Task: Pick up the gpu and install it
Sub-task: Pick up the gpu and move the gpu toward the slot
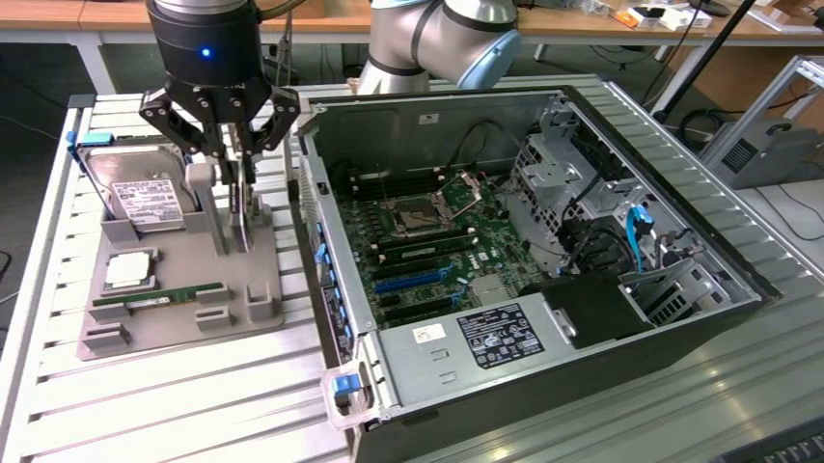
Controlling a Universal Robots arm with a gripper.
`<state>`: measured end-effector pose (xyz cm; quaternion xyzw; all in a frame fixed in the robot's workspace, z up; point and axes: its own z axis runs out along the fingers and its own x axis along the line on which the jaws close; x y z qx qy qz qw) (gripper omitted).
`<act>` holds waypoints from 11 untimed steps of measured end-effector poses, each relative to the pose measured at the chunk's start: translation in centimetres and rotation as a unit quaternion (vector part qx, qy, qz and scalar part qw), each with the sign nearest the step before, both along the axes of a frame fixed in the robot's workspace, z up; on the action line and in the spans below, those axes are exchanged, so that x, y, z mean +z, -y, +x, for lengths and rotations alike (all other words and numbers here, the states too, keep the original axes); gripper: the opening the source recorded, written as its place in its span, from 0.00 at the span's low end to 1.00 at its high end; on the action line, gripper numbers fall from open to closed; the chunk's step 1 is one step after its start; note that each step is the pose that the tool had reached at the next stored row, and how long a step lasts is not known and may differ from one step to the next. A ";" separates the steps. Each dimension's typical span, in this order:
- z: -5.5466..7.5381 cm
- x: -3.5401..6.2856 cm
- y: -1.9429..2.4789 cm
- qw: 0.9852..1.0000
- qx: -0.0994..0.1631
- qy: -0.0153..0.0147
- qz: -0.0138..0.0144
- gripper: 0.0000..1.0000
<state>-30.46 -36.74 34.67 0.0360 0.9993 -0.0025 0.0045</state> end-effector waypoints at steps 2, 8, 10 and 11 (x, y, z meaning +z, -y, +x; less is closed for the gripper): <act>0.0 0.11 0.00 1.000 0.000 0.000 0.000 0.27; 0.0 0.45 0.00 1.000 0.000 0.000 0.000 0.27; 0.0 0.58 0.00 1.000 0.000 0.000 0.000 0.27; 0.0 0.63 0.00 1.000 0.000 0.000 0.000 0.27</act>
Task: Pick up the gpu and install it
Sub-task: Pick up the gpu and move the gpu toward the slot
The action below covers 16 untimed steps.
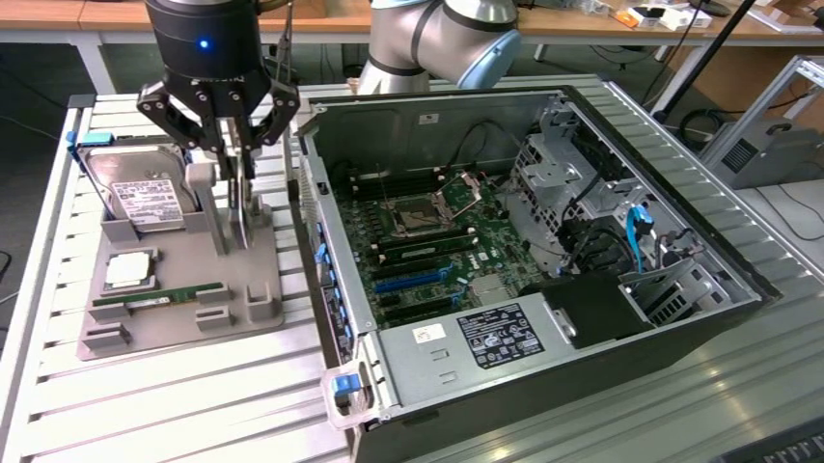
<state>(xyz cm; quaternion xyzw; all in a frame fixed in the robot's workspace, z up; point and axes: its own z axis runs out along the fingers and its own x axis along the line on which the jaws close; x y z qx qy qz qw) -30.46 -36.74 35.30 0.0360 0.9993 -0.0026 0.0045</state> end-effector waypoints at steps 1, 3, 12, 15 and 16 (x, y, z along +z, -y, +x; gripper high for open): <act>0.0 0.06 0.00 1.000 0.000 0.000 0.000 0.27; 0.0 0.17 0.00 1.000 0.000 0.000 0.000 0.27; 0.0 0.69 0.00 1.000 0.000 0.000 0.000 0.27; 0.0 0.85 0.00 1.000 0.000 0.000 0.000 0.27; 0.0 0.90 0.00 1.000 0.000 0.000 0.000 0.27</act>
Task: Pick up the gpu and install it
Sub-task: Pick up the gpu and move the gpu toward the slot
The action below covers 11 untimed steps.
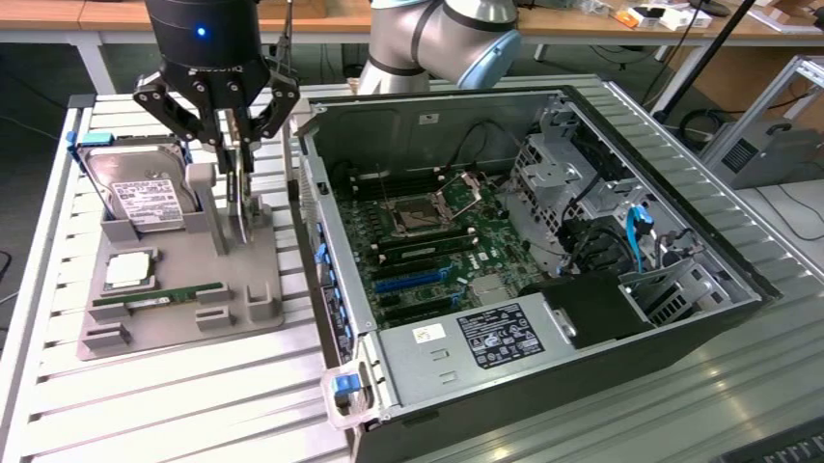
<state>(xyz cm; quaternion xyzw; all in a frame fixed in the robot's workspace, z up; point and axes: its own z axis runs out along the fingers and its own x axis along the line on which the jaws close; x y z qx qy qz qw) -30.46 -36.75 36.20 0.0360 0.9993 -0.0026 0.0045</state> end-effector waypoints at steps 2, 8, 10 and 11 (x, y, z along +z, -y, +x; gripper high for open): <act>0.0 0.11 0.00 1.000 0.000 0.000 0.000 0.27; 0.0 0.50 0.00 1.000 0.000 0.000 0.000 0.27; 0.0 0.60 0.00 1.000 0.000 0.000 0.000 0.27; 0.0 0.66 0.00 1.000 0.000 0.000 0.000 0.27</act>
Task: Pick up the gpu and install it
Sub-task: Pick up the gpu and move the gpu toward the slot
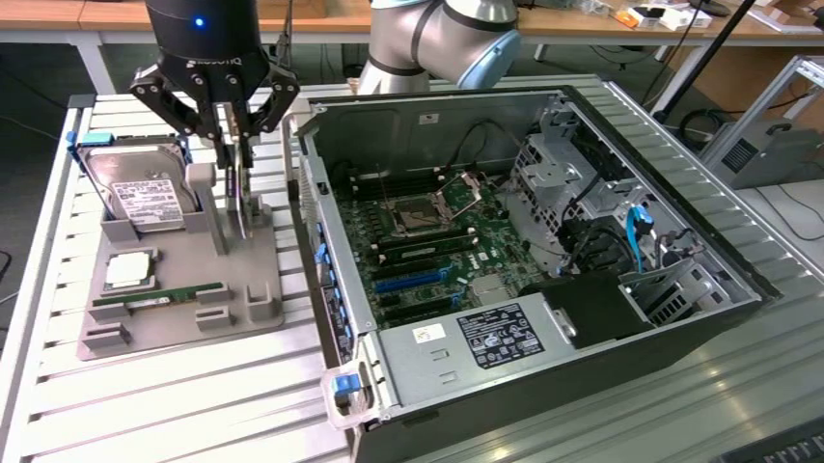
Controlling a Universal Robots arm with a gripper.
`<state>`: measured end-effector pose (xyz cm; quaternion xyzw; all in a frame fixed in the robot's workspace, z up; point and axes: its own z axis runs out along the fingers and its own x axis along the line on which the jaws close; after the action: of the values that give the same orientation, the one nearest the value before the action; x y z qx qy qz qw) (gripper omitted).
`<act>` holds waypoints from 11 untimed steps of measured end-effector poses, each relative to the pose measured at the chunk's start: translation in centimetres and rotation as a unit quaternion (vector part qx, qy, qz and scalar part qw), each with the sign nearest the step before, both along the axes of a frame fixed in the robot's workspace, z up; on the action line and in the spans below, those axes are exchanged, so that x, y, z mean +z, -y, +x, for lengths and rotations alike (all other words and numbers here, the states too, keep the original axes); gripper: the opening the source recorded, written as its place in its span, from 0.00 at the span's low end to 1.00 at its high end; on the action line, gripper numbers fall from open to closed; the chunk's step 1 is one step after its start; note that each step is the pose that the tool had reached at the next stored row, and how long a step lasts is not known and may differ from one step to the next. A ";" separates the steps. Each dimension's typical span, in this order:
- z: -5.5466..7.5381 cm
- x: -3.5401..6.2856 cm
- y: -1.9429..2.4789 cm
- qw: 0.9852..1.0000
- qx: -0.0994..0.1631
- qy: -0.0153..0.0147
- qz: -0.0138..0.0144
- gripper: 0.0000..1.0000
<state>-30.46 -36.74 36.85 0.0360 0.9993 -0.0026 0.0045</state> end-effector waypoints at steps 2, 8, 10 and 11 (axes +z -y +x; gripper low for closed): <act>0.0 0.10 0.00 1.000 0.000 0.000 0.000 0.27; 0.0 0.48 0.00 1.000 0.000 0.000 0.000 0.27; 0.0 0.60 0.00 1.000 0.000 0.000 0.000 0.27; 0.0 0.65 0.00 1.000 0.000 0.000 0.000 0.27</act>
<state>-30.46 -36.74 37.51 0.0360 0.9993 -0.0026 0.0045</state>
